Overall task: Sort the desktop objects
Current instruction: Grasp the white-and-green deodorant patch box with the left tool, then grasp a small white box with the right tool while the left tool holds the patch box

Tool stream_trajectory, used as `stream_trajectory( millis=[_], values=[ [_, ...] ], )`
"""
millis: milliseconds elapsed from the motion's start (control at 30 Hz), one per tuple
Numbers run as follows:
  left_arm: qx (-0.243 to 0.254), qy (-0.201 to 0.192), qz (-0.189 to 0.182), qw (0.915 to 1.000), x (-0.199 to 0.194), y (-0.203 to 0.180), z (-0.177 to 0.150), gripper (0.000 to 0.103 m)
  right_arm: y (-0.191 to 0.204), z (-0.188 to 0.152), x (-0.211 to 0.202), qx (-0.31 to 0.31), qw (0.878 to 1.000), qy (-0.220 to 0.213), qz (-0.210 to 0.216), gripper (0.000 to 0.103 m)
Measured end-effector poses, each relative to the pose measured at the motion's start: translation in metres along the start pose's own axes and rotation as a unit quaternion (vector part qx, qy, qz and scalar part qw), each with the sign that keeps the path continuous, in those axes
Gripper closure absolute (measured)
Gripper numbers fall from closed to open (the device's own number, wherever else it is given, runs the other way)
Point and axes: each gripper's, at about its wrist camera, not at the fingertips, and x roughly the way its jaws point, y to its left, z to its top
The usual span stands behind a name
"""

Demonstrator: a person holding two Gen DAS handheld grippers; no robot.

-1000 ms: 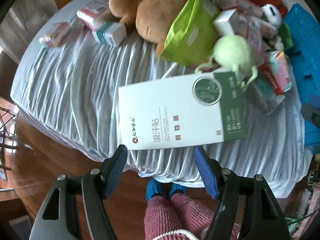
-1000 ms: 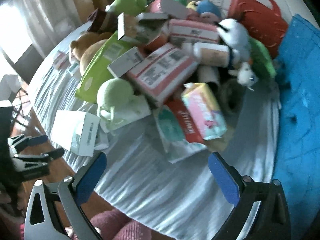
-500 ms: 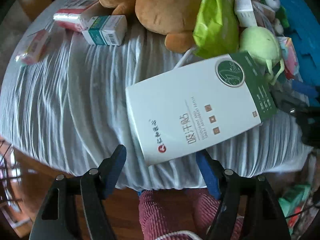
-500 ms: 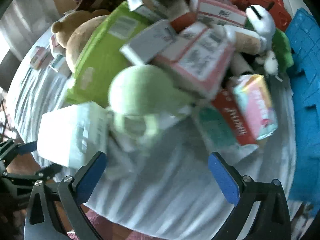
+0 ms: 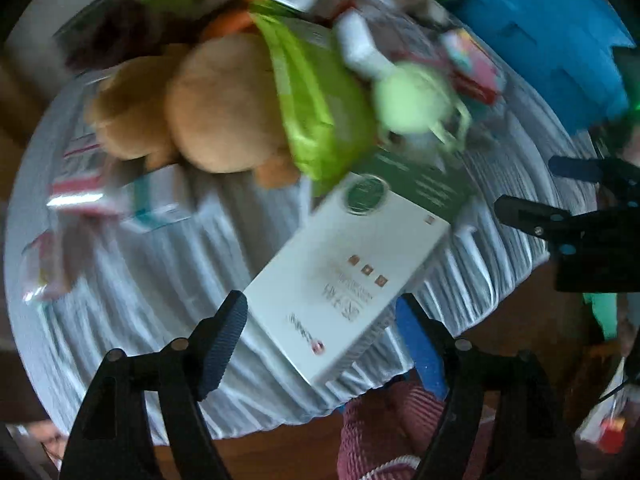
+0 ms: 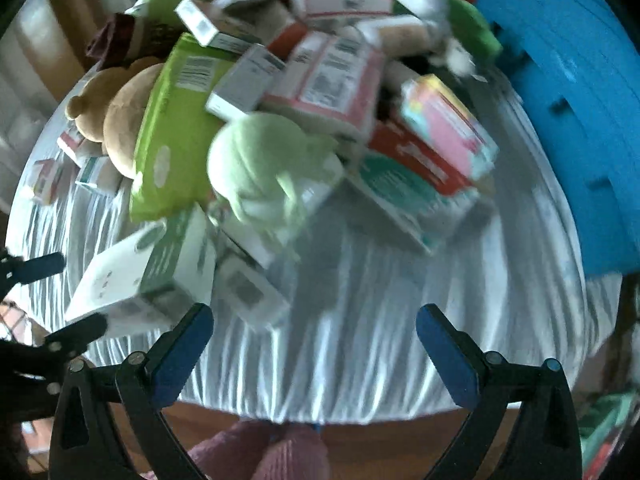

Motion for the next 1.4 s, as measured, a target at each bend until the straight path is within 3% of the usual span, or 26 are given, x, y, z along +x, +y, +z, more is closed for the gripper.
stream_trajectory(
  millis=[133,333,400,467,567,667,767,900,967,1033,1200,1267,1400],
  values=[
    [0.030,0.007,0.019,0.9993,0.003,-0.027,0.006,0.027,-0.013,-0.013,0.003,0.012,1.000,0.004,0.004,0.000],
    [0.081,0.008,-0.001,0.9966,0.004,-0.030,0.013,0.027,-0.021,-0.032,-0.001,0.063,0.998,0.011,0.004,0.000],
    [0.095,0.019,-0.022,0.9951,0.017,-0.032,0.020,0.023,-0.018,-0.038,-0.007,0.077,0.997,0.011,-0.003,0.000],
    [0.124,0.014,-0.008,0.9922,0.026,-0.038,0.021,0.018,-0.016,-0.045,-0.013,0.106,0.994,0.005,-0.016,0.000],
    [0.152,0.018,-0.023,0.9879,0.039,-0.041,0.025,0.015,-0.013,-0.055,-0.017,0.147,0.989,0.002,-0.016,0.000],
    [0.124,0.031,-0.059,0.9901,0.055,-0.031,0.027,0.019,-0.006,-0.063,-0.020,0.166,0.986,0.001,-0.031,0.000],
    [0.090,0.007,-0.070,0.9935,0.045,-0.013,0.017,0.020,0.000,-0.066,-0.021,0.159,0.987,0.000,-0.036,0.000],
    [0.077,-0.030,-0.030,0.9962,0.018,-0.005,-0.001,0.021,0.008,-0.060,-0.016,0.143,0.989,-0.006,-0.031,0.000],
    [0.052,-0.046,-0.027,0.9972,0.003,0.005,-0.006,0.021,0.012,-0.052,-0.011,0.131,0.991,-0.009,-0.021,0.000],
    [0.023,-0.060,0.005,0.9979,-0.005,0.015,-0.007,0.025,0.017,-0.043,-0.003,0.116,0.993,-0.007,-0.016,0.000],
    [-0.027,-0.028,0.007,0.9992,0.021,0.033,-0.002,0.026,0.026,-0.022,0.025,0.071,0.997,0.008,0.002,0.000],
    [-0.030,-0.038,0.033,0.9983,0.025,0.031,0.000,0.026,0.029,-0.017,0.036,0.053,0.998,0.014,0.012,0.000],
    [-0.052,-0.036,0.045,0.9970,0.029,0.031,0.003,0.024,0.032,-0.013,0.058,0.032,0.999,0.033,0.026,0.000]
  ],
)
